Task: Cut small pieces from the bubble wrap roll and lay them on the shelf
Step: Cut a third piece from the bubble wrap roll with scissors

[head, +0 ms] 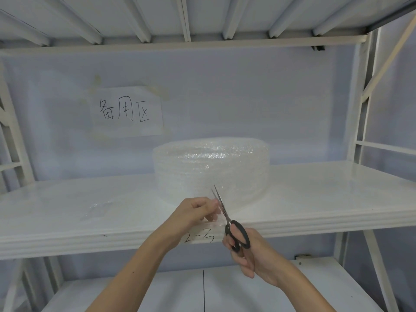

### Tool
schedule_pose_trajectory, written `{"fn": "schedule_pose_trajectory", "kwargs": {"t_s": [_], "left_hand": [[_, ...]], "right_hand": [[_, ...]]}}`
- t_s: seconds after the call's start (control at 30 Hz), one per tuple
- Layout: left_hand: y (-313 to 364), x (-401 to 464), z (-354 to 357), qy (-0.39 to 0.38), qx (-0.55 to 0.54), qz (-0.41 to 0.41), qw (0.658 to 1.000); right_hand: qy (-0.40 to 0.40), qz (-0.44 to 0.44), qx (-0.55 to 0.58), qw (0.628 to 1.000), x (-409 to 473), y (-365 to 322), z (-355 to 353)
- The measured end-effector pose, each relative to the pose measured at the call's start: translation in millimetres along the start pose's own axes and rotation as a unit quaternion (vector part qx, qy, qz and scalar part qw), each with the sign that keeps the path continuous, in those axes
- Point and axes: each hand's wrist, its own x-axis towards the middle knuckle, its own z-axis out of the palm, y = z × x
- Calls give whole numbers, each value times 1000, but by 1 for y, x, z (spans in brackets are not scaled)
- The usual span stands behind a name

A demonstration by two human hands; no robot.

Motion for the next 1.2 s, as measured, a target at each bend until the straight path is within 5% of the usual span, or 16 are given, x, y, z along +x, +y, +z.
{"fn": "schedule_pose_trajectory", "kwargs": {"t_s": [0.43,1.2], "left_hand": [[-7,4,2,84,-18,8,996],[-10,3,0,34,-5,35,999]], "right_hand": [[-4,14,-9,1000,-4,3,-3],[31,-34,-49,998,8,-11,13]]}}
